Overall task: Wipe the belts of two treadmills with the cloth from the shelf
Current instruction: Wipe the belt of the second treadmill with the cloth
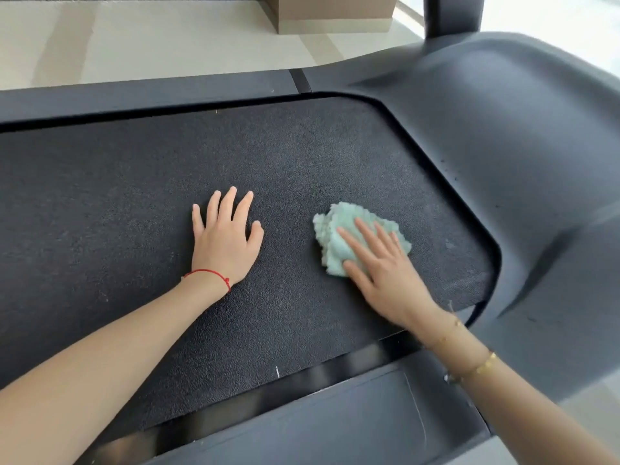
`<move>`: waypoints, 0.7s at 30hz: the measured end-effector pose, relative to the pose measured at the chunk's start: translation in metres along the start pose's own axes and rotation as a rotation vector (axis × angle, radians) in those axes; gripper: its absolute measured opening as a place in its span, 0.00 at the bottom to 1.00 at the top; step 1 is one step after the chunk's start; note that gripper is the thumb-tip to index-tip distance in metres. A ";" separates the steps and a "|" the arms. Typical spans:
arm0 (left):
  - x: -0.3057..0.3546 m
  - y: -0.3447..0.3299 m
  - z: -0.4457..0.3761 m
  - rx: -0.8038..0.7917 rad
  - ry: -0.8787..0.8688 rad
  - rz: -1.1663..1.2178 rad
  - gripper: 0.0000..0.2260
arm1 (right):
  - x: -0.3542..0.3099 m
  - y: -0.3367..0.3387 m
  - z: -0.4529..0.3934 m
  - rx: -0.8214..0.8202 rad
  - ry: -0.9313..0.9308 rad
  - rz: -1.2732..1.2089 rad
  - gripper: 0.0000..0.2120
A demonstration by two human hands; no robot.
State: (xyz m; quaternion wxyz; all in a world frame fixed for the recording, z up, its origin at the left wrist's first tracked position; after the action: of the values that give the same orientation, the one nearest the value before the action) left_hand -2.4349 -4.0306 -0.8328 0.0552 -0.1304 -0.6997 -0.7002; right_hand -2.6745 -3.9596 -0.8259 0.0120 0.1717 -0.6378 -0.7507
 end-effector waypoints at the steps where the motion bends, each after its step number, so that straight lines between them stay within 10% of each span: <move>1: 0.000 0.001 0.000 0.009 -0.001 0.002 0.24 | -0.022 -0.005 0.012 -0.009 0.070 0.004 0.27; 6: -0.001 0.001 0.001 0.011 -0.008 0.012 0.24 | -0.082 -0.025 0.067 -0.135 0.309 -0.006 0.24; 14: 0.000 0.001 0.003 0.001 -0.012 0.014 0.25 | 0.047 0.000 0.056 0.002 -0.153 -0.047 0.27; 21: 0.000 0.000 0.003 0.006 -0.019 0.023 0.24 | 0.003 -0.006 0.075 -0.056 0.022 -0.072 0.26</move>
State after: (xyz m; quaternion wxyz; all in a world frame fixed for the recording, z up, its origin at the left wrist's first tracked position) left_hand -2.4343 -4.0279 -0.8331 0.0571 -0.1449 -0.7008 -0.6962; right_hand -2.6966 -3.8876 -0.8223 -0.0031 0.2022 -0.6097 -0.7664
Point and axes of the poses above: each hand's wrist, its own z-axis away from the middle knuckle, its own y-axis out of the back of the hand, x = y × z, the point moved 10 cm from there along -z, towards the middle knuckle, and after that the axes turned 9 degrees about -x, right-handed, at the moved point
